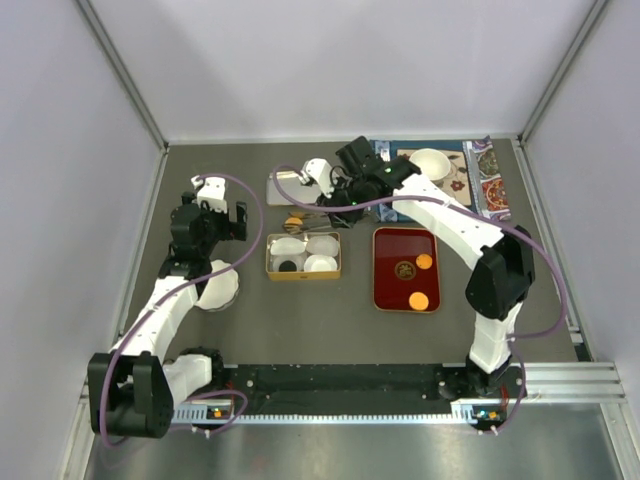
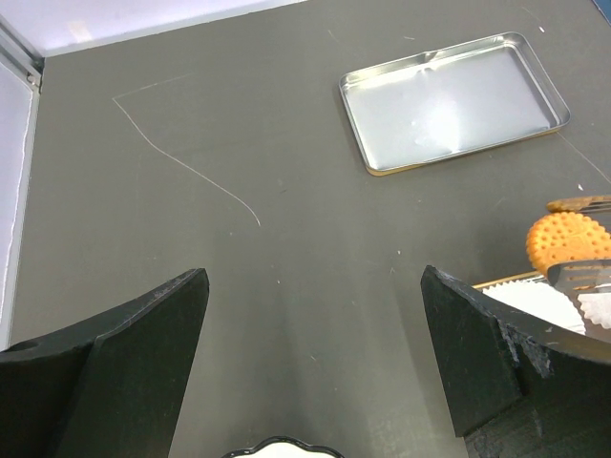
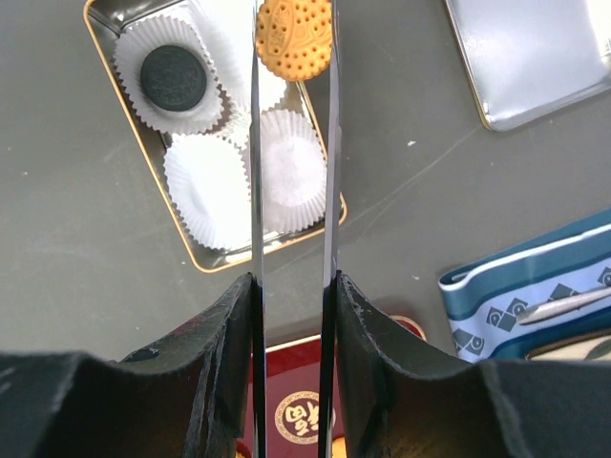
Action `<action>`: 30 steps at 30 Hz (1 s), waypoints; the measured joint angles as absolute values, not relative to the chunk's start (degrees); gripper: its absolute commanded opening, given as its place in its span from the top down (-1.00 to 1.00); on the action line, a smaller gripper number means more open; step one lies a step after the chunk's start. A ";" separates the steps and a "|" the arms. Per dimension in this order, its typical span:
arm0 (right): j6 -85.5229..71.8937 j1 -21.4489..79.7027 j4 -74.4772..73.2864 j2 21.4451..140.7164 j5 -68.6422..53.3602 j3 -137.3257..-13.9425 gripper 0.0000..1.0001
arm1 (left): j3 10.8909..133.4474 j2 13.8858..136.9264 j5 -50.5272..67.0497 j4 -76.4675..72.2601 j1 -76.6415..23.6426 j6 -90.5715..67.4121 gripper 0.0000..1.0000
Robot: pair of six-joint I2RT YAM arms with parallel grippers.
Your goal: Pack the cookies
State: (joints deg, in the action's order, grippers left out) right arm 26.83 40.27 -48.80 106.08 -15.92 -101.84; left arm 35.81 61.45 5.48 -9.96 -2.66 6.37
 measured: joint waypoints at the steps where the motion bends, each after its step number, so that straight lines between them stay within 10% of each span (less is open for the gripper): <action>1: 26.81 40.47 -48.95 106.43 -15.94 -102.10 0.94 | 35.81 61.45 5.48 -10.00 -2.66 6.44 -0.98; 30: 26.98 44.60 -48.80 109.01 -16.49 -102.45 0.90 | 35.81 61.80 5.32 -10.33 -2.66 6.59 -0.98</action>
State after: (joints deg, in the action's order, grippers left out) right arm 26.98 44.60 -48.80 109.01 -16.49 -102.45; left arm 35.81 61.80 5.32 -10.33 -2.66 6.59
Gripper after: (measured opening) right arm 0.347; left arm 0.990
